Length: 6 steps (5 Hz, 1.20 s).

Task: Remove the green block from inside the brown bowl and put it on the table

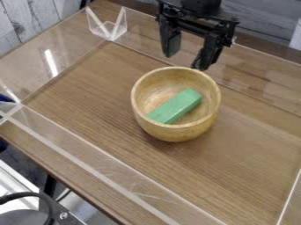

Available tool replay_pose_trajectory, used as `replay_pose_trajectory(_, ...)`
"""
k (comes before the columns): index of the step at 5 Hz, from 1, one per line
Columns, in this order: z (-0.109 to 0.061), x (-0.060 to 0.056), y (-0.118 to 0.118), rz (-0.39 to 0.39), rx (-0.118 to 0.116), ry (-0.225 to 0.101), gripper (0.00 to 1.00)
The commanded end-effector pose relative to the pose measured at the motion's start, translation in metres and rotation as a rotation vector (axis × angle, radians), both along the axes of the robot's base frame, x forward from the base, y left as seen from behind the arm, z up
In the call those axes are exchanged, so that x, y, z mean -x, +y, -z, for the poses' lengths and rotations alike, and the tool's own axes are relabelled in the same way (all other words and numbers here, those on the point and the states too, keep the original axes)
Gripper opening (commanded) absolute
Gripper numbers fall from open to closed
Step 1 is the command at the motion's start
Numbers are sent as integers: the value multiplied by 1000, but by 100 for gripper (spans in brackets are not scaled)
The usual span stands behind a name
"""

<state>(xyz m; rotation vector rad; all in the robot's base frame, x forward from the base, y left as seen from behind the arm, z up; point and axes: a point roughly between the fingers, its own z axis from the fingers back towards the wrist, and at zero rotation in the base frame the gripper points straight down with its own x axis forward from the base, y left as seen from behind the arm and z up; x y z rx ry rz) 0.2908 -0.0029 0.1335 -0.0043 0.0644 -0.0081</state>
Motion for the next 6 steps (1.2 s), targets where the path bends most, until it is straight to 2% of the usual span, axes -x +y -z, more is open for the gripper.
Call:
replay_pose_trajectory(1,11,5,4,6,-6,19,100)
replay_pose_trajectory(2,28,15,10,23,-10,39,100)
replay_pose_trajectory(3,45,23,18,35,-6,37,100)
replay_pose_trajectory(4,60,26,24,46,8,25,100)
replay_pose_trajectory(6,82,21,25,60,20,21,100)
